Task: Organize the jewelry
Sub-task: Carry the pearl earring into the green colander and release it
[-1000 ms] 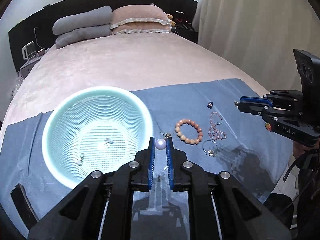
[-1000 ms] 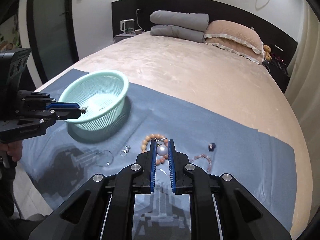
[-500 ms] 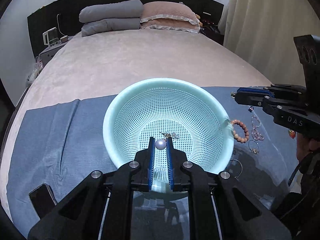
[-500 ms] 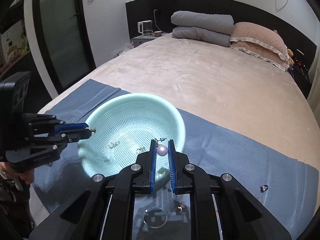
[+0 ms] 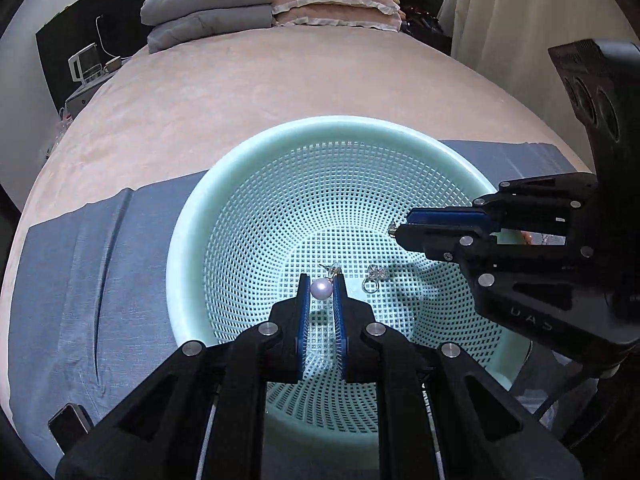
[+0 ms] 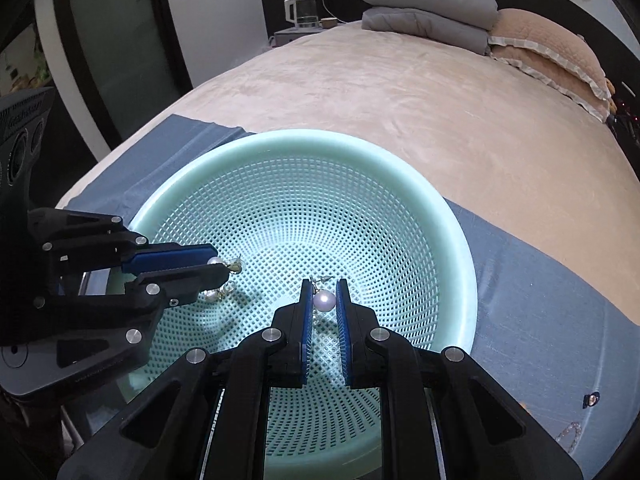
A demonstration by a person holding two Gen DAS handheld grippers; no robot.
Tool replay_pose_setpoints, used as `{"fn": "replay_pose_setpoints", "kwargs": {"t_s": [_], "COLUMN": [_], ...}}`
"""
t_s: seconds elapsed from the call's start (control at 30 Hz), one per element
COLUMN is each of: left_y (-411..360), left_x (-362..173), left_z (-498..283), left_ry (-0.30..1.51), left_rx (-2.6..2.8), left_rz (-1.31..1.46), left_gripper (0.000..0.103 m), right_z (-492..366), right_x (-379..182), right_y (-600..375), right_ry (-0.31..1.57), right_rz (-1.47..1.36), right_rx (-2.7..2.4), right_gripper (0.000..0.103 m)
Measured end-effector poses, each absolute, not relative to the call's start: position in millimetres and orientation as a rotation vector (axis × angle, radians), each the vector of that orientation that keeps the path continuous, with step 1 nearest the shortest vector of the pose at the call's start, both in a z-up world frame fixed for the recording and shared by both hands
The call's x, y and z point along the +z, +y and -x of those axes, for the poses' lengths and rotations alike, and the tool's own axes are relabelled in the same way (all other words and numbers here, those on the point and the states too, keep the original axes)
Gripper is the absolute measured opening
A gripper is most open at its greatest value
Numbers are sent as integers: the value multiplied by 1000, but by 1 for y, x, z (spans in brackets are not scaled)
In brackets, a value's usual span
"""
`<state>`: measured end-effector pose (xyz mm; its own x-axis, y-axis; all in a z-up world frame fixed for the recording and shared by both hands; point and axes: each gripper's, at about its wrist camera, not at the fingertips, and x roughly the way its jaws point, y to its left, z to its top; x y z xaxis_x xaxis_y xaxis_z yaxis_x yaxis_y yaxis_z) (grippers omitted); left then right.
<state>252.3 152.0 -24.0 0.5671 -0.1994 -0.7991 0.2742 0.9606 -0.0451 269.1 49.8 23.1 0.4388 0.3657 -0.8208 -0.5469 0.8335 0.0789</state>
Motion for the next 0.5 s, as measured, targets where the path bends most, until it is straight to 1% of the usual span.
{"fn": "replay_pose_setpoints", "kwargs": {"t_s": [0.17, 0.2, 0.23, 0.27, 0.3, 0.33, 0.37, 0.4, 0.43, 0.47, 0.5], "left_y": [158, 160, 164, 167, 173, 176, 180, 185, 189, 192, 195], "left_x": [-23, -21, -18, -14, -9, -4, 1, 6, 12, 16, 21], "left_z": [-255, -254, -251, -246, -241, -236, -231, -226, -221, -216, -211], "left_ry": [922, 918, 905, 888, 868, 848, 829, 816, 803, 789, 778], "left_rx": [-259, -259, -270, -276, -266, -256, -253, -250, -244, -240, -235], "left_rz": [-89, -81, -67, -56, -51, -48, -42, -34, -26, -18, -9], "left_gripper": [12, 14, 16, 27, 39, 44, 53, 57, 59, 66, 80], "right_z": [-262, -260, -257, -255, -252, -248, -245, -241, -236, -232, -228], "right_x": [27, 29, 33, 37, 43, 49, 56, 63, 70, 77, 84], "right_y": [50, 49, 48, 46, 43, 41, 38, 34, 30, 26, 21], "right_ry": [941, 938, 930, 917, 897, 879, 859, 834, 810, 793, 774], "right_rz": [246, 245, 238, 240, 244, 244, 242, 245, 248, 245, 239], "right_rx": [575, 580, 586, 582, 575, 571, 569, 562, 553, 547, 539], "right_gripper": [12, 13, 13, 15, 19, 32, 48, 53, 58, 62, 71]}}
